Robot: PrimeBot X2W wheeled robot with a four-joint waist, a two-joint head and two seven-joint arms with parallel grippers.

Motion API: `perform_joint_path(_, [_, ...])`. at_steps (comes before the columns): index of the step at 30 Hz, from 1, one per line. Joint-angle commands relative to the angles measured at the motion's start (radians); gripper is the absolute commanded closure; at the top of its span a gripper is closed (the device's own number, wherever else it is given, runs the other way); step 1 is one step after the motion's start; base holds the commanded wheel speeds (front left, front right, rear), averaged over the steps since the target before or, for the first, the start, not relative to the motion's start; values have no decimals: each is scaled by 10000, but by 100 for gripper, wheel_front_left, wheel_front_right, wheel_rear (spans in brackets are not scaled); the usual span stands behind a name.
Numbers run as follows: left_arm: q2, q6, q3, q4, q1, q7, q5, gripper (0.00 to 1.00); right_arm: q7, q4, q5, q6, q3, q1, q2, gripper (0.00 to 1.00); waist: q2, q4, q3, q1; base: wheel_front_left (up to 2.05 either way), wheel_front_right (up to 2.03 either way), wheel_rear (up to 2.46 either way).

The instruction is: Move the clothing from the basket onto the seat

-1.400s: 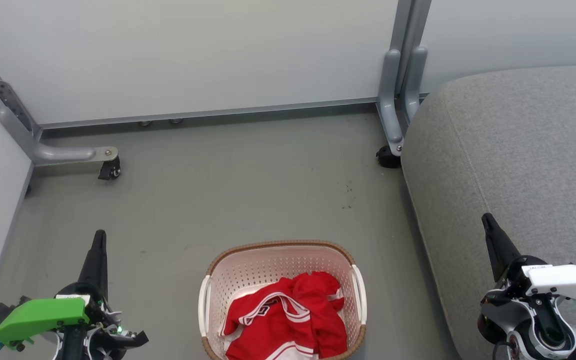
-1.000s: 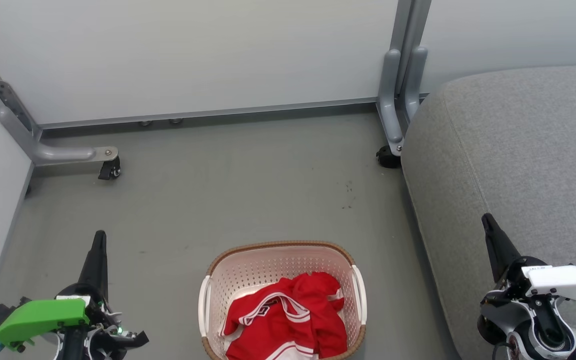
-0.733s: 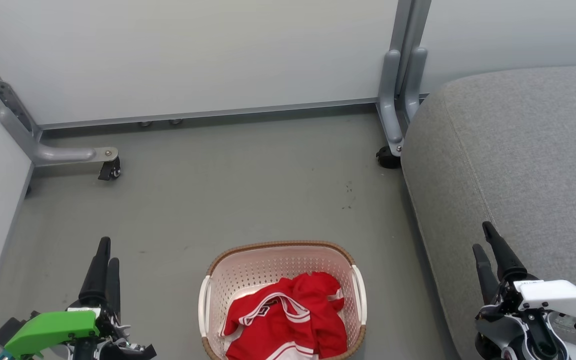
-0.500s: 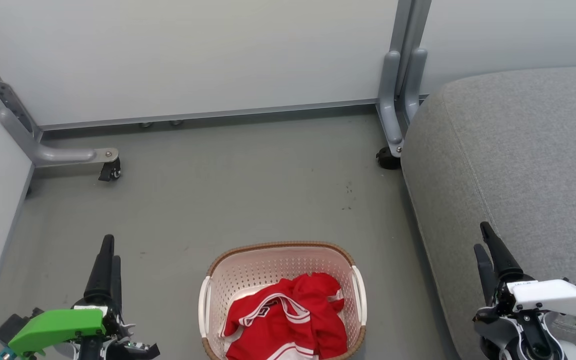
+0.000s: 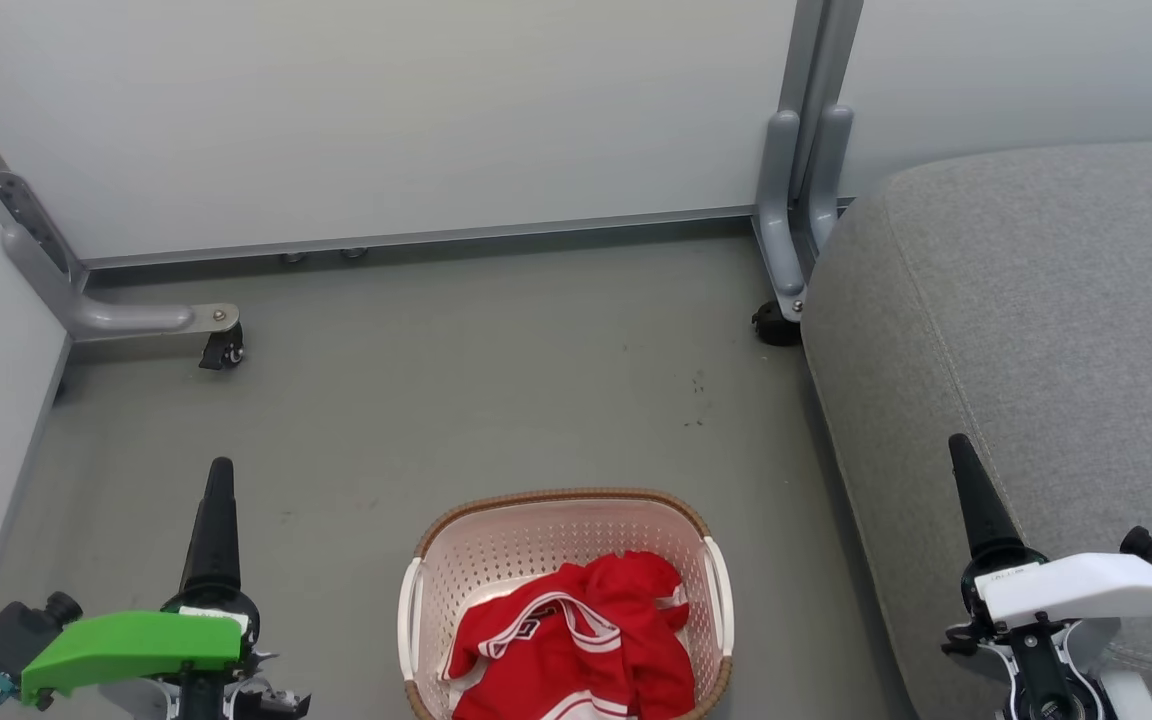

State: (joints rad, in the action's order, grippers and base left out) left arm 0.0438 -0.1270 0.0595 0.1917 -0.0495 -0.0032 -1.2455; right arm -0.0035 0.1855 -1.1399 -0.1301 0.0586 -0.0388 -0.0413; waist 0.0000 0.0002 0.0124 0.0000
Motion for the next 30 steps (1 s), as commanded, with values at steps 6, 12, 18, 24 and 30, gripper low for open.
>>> perform_joint_path(6, [52, 343, -201, -633, 54, -311, 2015, 0, -307, -391, 1548, -4, -274, 120, -56, 0, 0, 2, 49, 0, 0, 0, 0])
perform_joint_path(12, [55, 559, -575, -888, 150, -529, 3415, 0, -520, -545, 2834, -5, -526, 204, -95, 0, 0, -6, 70, 0, 0, 0, 0])
perform_joint_path(18, [68, 746, -854, -961, 316, -736, 4495, 0, -736, -770, 3811, -5, -628, 284, -86, 0, 0, -24, 77, 0, 0, 0, 0])
perform_joint_path(24, [121, 926, -1105, -1080, 334, -925, 5372, 0, -925, -964, 4558, -5, -762, 339, -81, 0, 0, -19, 60, 0, 0, 0, 0])
perform_joint_path(30, [188, 1055, -1311, -1167, 352, -1107, 6108, 0, -1101, -1110, 5347, -5, -846, 417, -83, 0, 0, 5, 47, 0, 0, 0, 0])
